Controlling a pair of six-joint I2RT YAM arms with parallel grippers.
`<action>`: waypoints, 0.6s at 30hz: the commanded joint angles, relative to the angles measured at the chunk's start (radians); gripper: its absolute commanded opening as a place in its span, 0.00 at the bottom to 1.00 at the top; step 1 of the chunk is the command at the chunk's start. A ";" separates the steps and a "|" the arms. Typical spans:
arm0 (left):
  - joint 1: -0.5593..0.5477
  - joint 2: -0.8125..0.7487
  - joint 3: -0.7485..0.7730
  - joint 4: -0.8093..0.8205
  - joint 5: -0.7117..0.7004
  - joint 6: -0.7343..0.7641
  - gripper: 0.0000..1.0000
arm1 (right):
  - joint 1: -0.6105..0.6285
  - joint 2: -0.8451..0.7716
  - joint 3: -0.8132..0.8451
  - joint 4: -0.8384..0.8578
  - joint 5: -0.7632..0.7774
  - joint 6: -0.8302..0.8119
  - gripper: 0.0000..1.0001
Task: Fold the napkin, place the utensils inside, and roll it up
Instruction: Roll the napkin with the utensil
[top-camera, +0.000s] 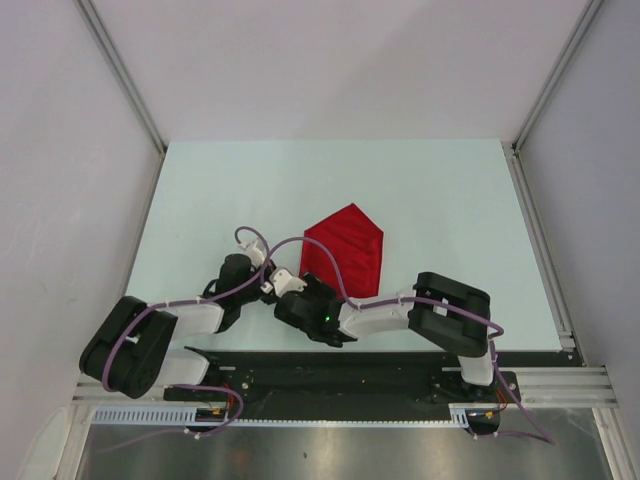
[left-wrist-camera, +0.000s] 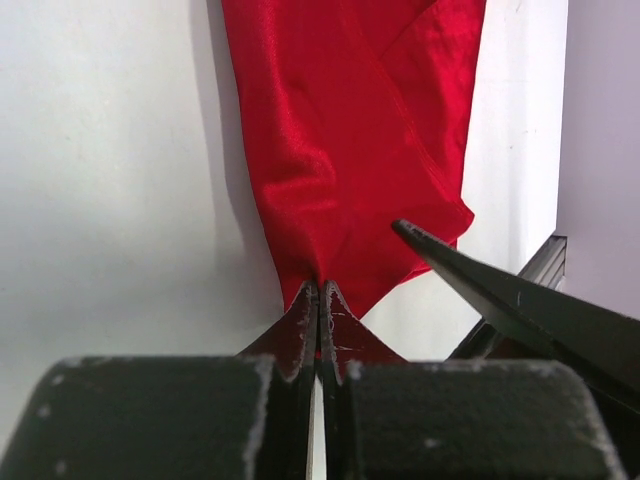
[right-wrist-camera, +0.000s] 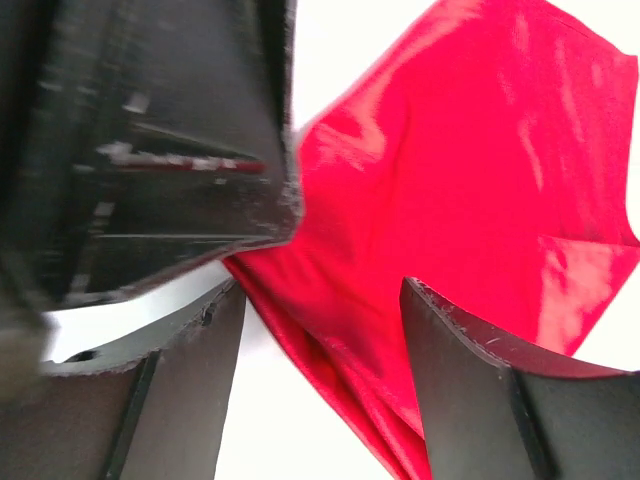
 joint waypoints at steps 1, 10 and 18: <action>0.009 -0.009 0.029 0.016 0.031 0.009 0.00 | 0.002 0.015 -0.012 -0.041 0.117 0.016 0.67; 0.015 -0.004 0.035 0.016 0.039 0.010 0.00 | 0.013 -0.027 -0.095 -0.066 0.137 0.052 0.66; 0.017 0.003 0.040 0.025 0.046 0.012 0.00 | 0.025 -0.039 -0.124 -0.058 0.145 0.060 0.63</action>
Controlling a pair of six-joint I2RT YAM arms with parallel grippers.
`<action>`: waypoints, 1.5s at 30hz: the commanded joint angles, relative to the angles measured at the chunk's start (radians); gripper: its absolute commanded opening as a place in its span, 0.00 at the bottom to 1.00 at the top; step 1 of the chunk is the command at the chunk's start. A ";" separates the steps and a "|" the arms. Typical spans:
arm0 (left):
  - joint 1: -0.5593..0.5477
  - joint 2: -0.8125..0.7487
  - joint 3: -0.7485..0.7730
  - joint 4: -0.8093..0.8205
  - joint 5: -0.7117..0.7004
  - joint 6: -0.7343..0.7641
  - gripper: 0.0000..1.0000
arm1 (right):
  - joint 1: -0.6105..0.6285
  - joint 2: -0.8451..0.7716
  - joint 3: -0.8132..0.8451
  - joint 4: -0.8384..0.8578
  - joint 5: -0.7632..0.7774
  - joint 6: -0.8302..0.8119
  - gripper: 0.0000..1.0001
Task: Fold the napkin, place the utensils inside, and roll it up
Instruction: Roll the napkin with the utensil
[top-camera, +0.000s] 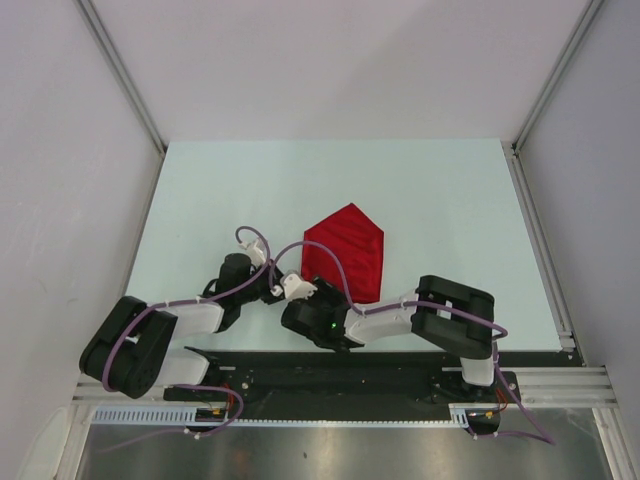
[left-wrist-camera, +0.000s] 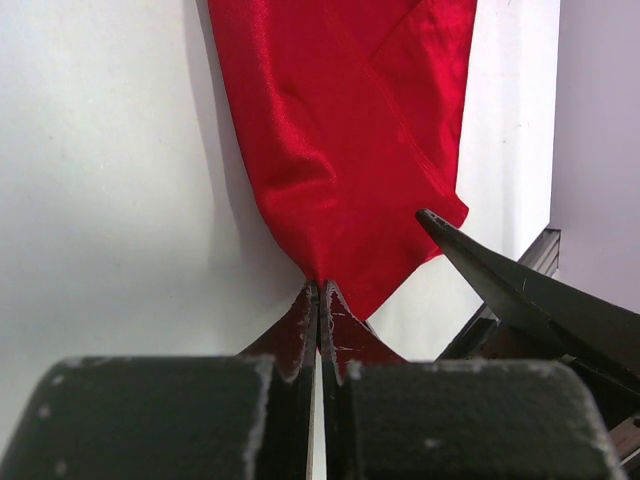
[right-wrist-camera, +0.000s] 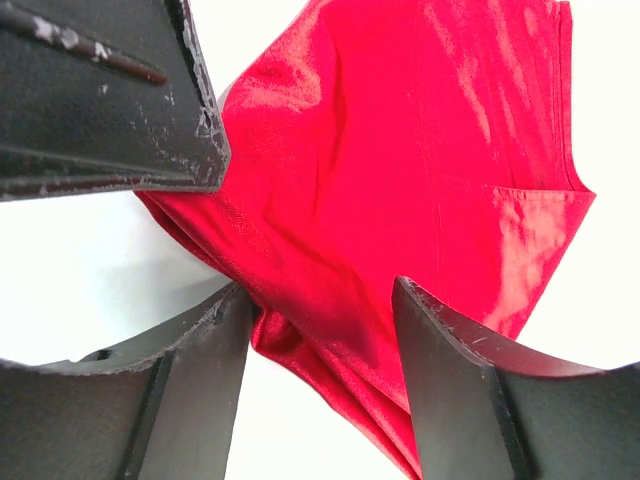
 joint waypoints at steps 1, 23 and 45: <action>0.008 0.006 0.037 0.028 0.027 0.013 0.00 | 0.004 -0.021 -0.045 -0.057 -0.002 0.017 0.62; 0.010 -0.043 -0.015 -0.055 -0.020 0.045 0.38 | -0.042 -0.069 -0.016 0.078 -0.178 -0.044 0.62; -0.012 0.050 -0.038 0.079 0.030 -0.027 0.49 | -0.058 -0.087 -0.027 0.083 -0.196 -0.027 0.61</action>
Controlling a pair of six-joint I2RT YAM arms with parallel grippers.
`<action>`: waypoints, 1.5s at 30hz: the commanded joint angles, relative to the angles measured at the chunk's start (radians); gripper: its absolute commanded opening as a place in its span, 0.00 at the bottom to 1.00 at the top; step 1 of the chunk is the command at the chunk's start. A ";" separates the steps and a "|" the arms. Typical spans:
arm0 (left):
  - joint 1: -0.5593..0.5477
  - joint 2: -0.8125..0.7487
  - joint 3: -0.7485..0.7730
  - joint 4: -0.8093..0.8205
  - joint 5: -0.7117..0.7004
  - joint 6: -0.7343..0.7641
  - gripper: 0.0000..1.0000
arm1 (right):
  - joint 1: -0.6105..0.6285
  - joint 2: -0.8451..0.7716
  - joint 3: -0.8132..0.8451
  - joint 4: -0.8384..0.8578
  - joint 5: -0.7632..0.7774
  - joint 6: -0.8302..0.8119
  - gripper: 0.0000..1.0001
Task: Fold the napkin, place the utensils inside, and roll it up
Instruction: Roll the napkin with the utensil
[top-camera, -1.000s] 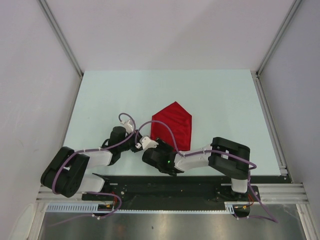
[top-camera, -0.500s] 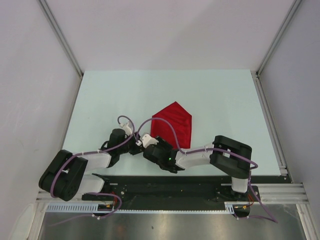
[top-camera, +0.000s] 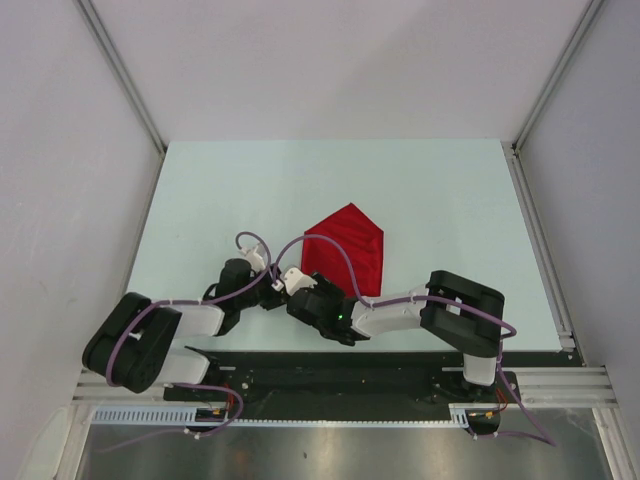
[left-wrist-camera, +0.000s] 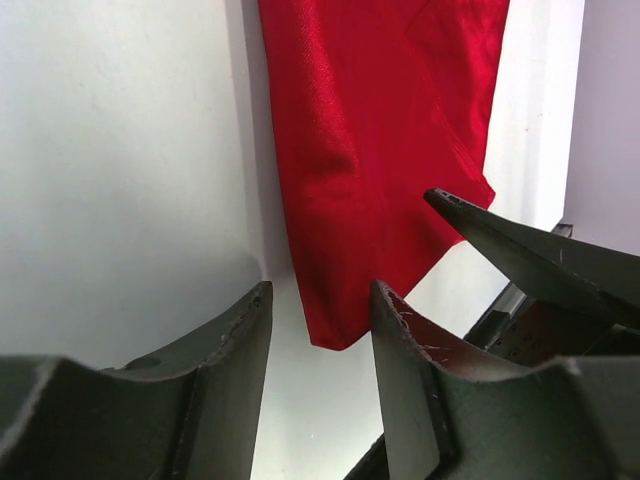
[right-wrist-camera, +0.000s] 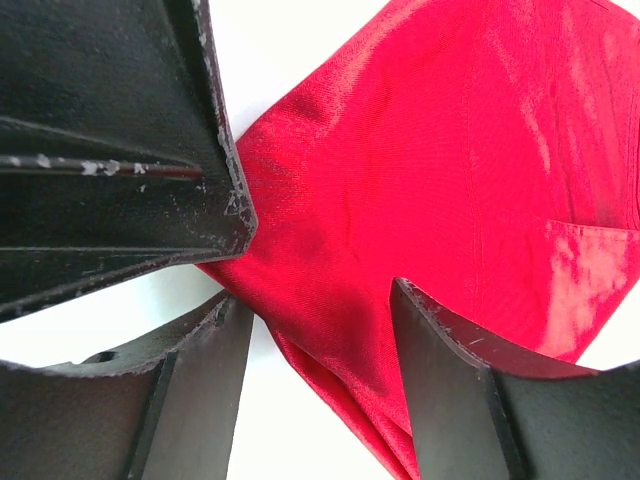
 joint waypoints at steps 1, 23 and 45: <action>-0.013 0.039 0.007 0.064 0.041 -0.027 0.48 | -0.006 -0.035 -0.001 0.027 -0.003 0.017 0.61; -0.007 0.080 0.063 0.097 0.086 -0.084 0.00 | 0.017 -0.018 -0.053 -0.040 0.127 0.051 0.61; -0.001 0.043 0.088 0.028 0.092 -0.027 0.34 | 0.008 -0.026 -0.067 -0.056 -0.016 -0.047 0.07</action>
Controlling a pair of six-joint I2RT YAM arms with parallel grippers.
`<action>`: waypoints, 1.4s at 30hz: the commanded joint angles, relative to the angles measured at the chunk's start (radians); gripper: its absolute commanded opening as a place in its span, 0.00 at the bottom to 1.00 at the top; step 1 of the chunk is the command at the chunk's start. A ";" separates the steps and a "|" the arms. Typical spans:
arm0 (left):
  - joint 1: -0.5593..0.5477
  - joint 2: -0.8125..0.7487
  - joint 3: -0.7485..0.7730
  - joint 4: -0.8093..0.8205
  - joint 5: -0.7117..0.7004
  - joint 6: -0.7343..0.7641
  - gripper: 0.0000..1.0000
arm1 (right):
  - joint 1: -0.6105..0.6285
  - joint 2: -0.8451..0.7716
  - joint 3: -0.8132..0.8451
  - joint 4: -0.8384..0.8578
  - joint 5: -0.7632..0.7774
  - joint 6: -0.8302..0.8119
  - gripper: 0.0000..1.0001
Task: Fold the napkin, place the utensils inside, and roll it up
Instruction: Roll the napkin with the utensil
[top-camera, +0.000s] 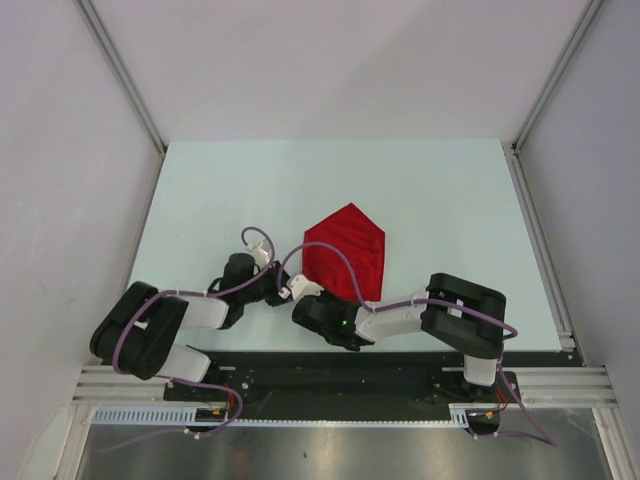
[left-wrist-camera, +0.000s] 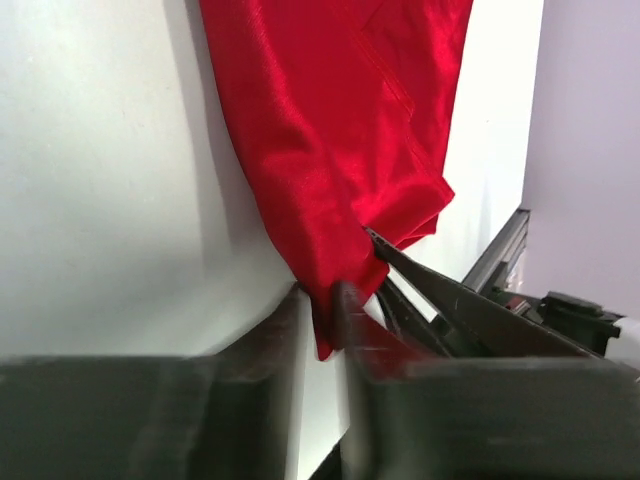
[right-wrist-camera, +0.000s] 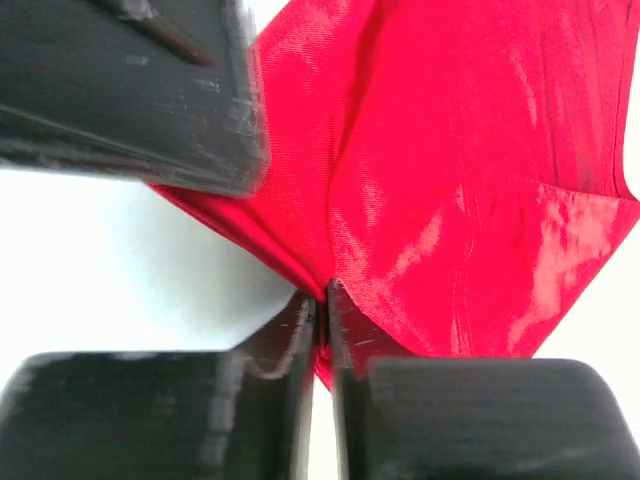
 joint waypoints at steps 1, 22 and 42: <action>0.010 -0.065 0.037 -0.035 0.008 0.058 0.38 | -0.011 -0.017 0.004 -0.029 -0.095 -0.049 0.04; 0.023 -0.693 -0.179 -0.400 -0.341 0.262 0.72 | -0.204 0.003 0.343 -0.515 -0.838 0.026 0.00; -0.117 -0.517 -0.115 -0.224 -0.256 0.385 0.77 | -0.459 0.296 0.536 -0.661 -1.406 0.021 0.00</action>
